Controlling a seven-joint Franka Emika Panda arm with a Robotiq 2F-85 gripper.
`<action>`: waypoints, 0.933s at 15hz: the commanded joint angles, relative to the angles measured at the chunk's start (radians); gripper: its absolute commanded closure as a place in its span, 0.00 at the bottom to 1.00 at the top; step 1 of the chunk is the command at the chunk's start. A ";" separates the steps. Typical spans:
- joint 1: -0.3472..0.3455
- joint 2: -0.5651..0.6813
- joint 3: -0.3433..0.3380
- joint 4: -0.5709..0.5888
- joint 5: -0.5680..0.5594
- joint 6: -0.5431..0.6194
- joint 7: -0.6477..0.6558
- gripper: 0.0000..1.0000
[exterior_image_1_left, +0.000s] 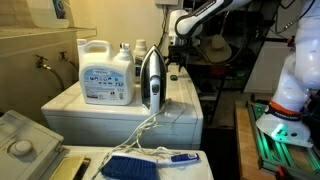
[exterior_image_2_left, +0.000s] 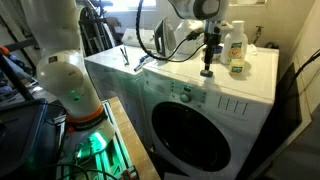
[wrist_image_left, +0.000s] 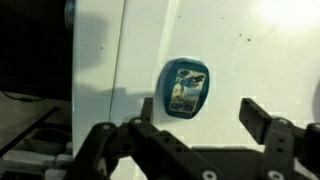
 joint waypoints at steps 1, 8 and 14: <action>-0.007 -0.094 0.001 -0.028 0.006 0.032 0.031 0.00; -0.081 -0.238 -0.011 0.069 0.154 -0.194 -0.521 0.00; -0.130 -0.277 -0.059 0.130 0.138 -0.380 -0.946 0.00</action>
